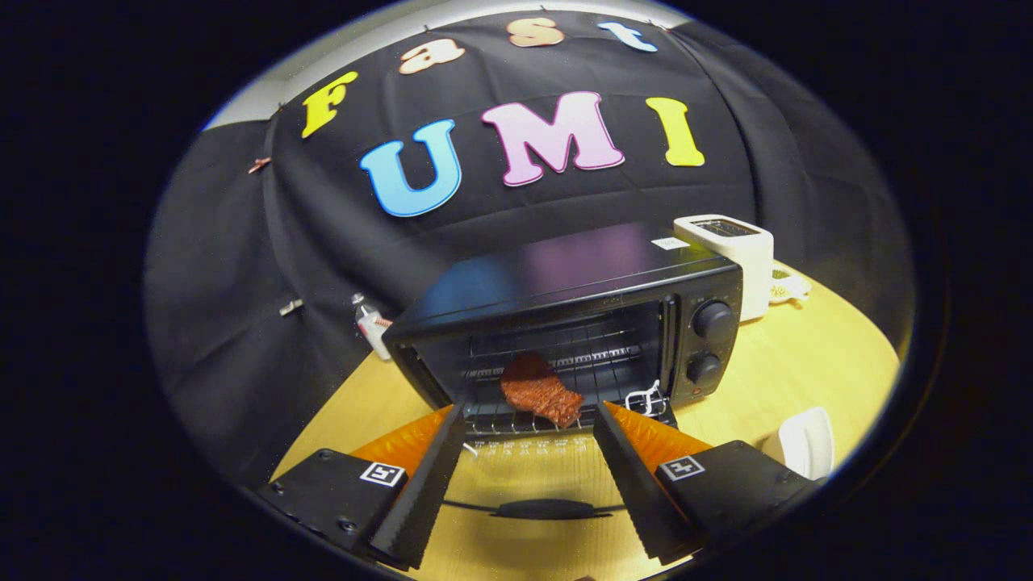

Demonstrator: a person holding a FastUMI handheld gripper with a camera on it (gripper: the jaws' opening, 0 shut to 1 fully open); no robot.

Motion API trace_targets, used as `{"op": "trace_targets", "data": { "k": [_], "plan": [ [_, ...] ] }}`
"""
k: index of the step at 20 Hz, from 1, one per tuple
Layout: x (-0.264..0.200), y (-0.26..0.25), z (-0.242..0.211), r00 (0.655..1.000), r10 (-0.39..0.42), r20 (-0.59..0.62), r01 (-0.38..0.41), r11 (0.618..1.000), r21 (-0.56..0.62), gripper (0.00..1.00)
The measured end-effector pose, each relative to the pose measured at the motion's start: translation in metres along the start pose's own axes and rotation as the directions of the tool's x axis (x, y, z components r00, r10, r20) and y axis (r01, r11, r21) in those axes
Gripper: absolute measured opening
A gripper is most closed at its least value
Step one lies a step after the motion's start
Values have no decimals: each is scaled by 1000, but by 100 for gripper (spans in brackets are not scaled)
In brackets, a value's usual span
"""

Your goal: Open the toaster oven, put the food inside, and close the toaster oven door.

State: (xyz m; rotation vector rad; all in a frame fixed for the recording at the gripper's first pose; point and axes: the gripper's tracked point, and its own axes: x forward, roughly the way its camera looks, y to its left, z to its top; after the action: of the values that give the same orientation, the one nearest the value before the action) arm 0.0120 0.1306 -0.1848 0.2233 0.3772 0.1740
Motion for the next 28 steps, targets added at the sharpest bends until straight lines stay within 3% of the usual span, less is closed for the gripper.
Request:
{"op": "trace_targets", "data": {
  "k": [6,15,28],
  "plan": [
    [-37,-7,-57,991,-41,-131,39,999,-19,98],
    [-22,-23,-138,936,-110,-334,89,993,-78,99],
    [1,-26,-146,907,-198,-373,171,980,-104,98]
  ]
}}
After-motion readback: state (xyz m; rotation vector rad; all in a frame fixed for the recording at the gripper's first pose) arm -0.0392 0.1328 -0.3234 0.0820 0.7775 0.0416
